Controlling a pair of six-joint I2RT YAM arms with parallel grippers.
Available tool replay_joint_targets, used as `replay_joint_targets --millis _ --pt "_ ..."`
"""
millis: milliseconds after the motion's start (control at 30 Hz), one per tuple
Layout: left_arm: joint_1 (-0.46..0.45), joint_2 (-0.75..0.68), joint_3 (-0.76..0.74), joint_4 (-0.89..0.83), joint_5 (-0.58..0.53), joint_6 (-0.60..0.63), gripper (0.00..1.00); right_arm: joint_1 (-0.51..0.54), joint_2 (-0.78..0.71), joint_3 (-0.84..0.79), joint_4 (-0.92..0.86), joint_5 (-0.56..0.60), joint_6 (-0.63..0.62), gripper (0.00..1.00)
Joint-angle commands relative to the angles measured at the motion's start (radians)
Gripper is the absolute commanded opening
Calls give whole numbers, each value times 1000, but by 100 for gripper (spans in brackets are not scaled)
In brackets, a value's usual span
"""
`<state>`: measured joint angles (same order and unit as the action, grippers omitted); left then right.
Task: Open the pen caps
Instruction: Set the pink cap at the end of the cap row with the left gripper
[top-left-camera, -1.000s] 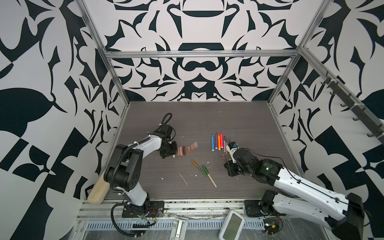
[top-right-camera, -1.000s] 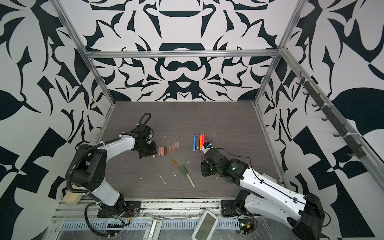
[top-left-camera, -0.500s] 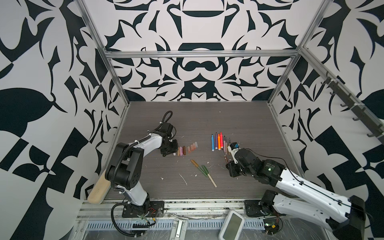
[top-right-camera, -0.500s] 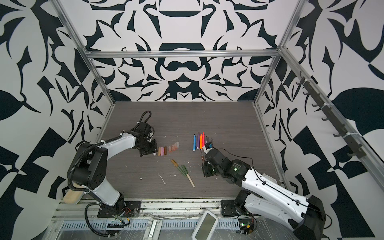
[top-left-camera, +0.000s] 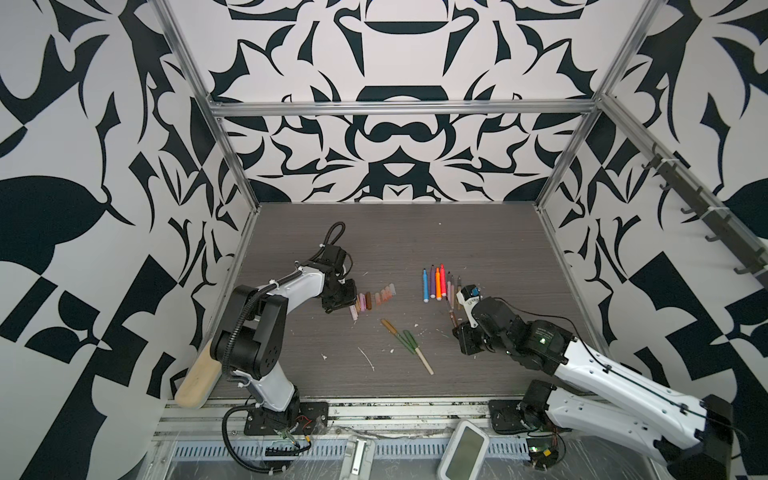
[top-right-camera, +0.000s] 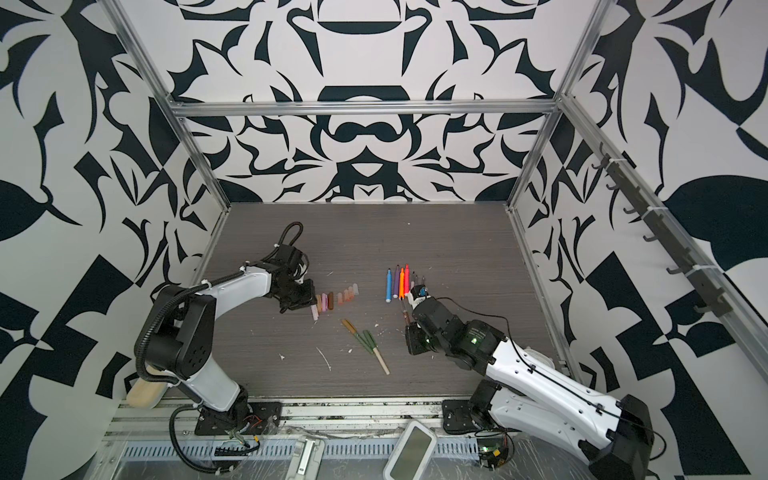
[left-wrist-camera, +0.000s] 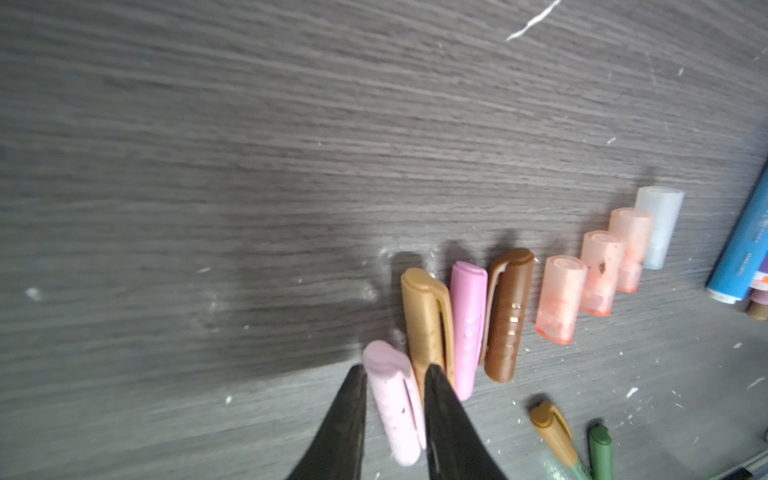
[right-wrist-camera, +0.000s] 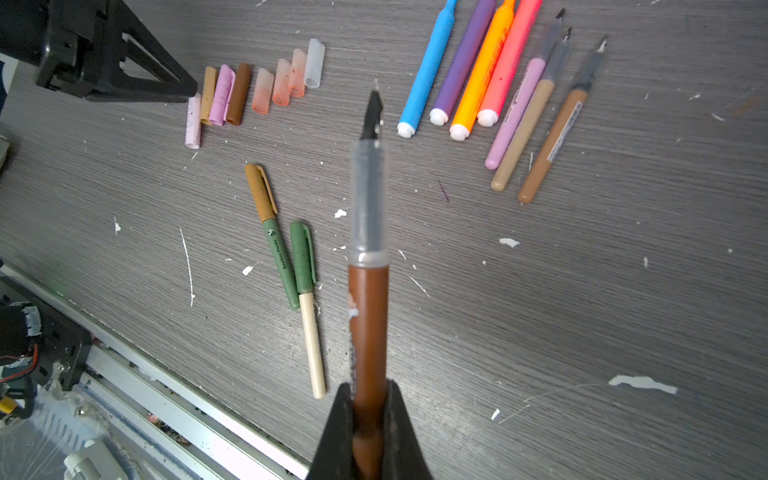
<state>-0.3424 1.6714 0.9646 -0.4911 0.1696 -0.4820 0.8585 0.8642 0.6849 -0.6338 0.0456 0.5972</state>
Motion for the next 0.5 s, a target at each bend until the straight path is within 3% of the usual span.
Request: replay_joint_targets --millis 0,467 --pt "2 -8 18 -20 12 -9 28 -4 -16 1 -1 5 -10 0" --pt "2 -134 -80 14 75 -63 32 -5 -19 8 -13 26 -21 0"
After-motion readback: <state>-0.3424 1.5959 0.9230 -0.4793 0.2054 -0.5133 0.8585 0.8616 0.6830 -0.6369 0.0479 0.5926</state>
